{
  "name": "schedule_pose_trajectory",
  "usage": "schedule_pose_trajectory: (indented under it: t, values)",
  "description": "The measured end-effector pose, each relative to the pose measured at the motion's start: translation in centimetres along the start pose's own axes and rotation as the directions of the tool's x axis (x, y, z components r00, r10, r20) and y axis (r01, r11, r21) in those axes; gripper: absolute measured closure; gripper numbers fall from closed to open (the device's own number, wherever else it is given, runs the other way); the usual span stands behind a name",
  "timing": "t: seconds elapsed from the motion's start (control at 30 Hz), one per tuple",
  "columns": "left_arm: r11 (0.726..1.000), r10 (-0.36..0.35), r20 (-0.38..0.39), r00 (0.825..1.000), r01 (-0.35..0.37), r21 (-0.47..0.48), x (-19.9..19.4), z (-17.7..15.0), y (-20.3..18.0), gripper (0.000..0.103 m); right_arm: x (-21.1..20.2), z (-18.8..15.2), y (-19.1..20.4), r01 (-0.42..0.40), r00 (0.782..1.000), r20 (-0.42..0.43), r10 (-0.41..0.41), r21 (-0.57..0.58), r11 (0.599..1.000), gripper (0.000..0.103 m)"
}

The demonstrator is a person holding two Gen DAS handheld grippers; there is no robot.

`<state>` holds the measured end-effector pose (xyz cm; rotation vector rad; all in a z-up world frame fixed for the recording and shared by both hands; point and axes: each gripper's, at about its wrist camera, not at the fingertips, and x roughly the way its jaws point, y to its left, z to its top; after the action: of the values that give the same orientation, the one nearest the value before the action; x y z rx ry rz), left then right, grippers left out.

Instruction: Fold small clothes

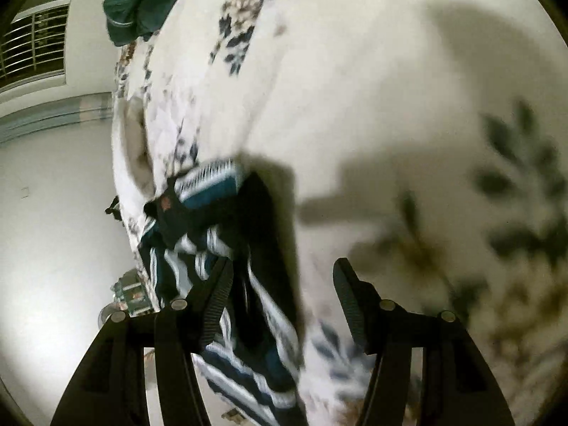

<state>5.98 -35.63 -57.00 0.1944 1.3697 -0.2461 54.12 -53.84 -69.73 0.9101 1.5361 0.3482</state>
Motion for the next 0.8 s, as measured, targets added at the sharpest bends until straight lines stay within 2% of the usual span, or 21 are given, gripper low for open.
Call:
schedule_pose_trajectory:
  t: [0.1,0.13,0.17,0.2,0.27,0.33,0.4,0.47,0.53,0.57,0.6,0.67,0.73,0.77,0.8]
  values:
    - [1.000,-0.012,0.006,1.000,0.012,-0.015,-0.1,0.4,0.1,0.098,2.2,1.3,0.0,-0.087,0.996,-0.003,0.087,0.074,0.993,0.043]
    - [0.999,-0.021,0.011,1.000,0.021,-0.025,-0.2,0.3,0.1,0.098,2.6,1.1,-0.1,-0.135,0.991,0.013,0.134,0.097,0.986,0.049]
    - [0.999,-0.036,0.016,0.999,0.036,-0.036,-0.4,0.2,0.1,0.098,3.1,1.0,0.5,-0.112,0.994,0.003,0.112,0.081,0.990,0.093]
    - [0.998,-0.045,0.018,0.999,0.045,-0.043,-0.5,0.6,0.3,0.098,2.6,0.9,1.2,-0.028,0.999,0.044,0.026,0.031,0.999,0.093]
    - [0.997,-0.060,0.024,0.998,0.061,-0.048,-0.8,0.3,0.7,0.098,1.7,1.4,1.7,0.077,0.990,0.116,-0.075,-0.019,0.997,0.095]
    - [0.996,-0.070,0.025,0.997,0.071,-0.058,-1.1,0.2,1.3,0.098,2.0,2.4,0.5,0.091,0.991,0.099,-0.094,0.038,0.995,0.096]
    - [0.994,-0.080,0.027,0.996,0.082,-0.065,-1.2,-0.2,2.0,0.098,2.5,2.6,1.6,0.121,0.990,0.071,-0.120,-0.003,0.993,0.096]
    - [0.994,-0.081,0.029,0.996,0.083,-0.070,-1.2,-0.4,2.2,0.098,2.7,2.9,2.2,0.100,0.995,0.021,-0.100,0.006,0.995,0.093]
    - [0.993,-0.089,0.030,0.996,0.091,-0.076,-1.4,-0.5,2.5,0.098,2.3,3.4,2.1,0.088,0.996,-0.026,-0.087,0.054,0.995,0.086]
    - [0.992,-0.094,0.033,0.995,0.097,-0.079,-1.4,-0.5,2.8,0.098,2.0,3.6,2.2,0.069,0.997,-0.031,-0.067,0.052,0.996,0.080]
    - [0.991,-0.099,0.036,0.994,0.102,-0.083,-1.4,-0.4,2.6,0.098,2.2,3.6,2.2,0.067,0.997,-0.031,-0.066,0.044,0.997,0.066]
    - [0.990,-0.109,0.039,0.993,0.112,-0.090,-1.3,-0.2,2.6,0.098,2.0,3.4,1.6,0.057,0.997,-0.044,-0.056,0.039,0.998,0.057]
    - [0.988,-0.115,0.042,0.992,0.119,-0.094,-1.4,-0.1,2.6,0.098,2.5,3.2,1.1,0.031,0.998,-0.052,-0.028,0.064,0.997,0.057]
    - [0.988,-0.118,0.044,0.992,0.122,-0.096,-1.5,-0.1,2.7,0.098,2.4,3.0,0.8,0.032,0.999,-0.034,-0.029,0.065,0.997,0.062]
    - [0.987,-0.120,0.048,0.992,0.125,-0.099,-1.8,-0.1,2.9,0.098,2.2,2.7,0.4,0.047,0.999,-0.020,-0.046,0.058,0.997,0.089]
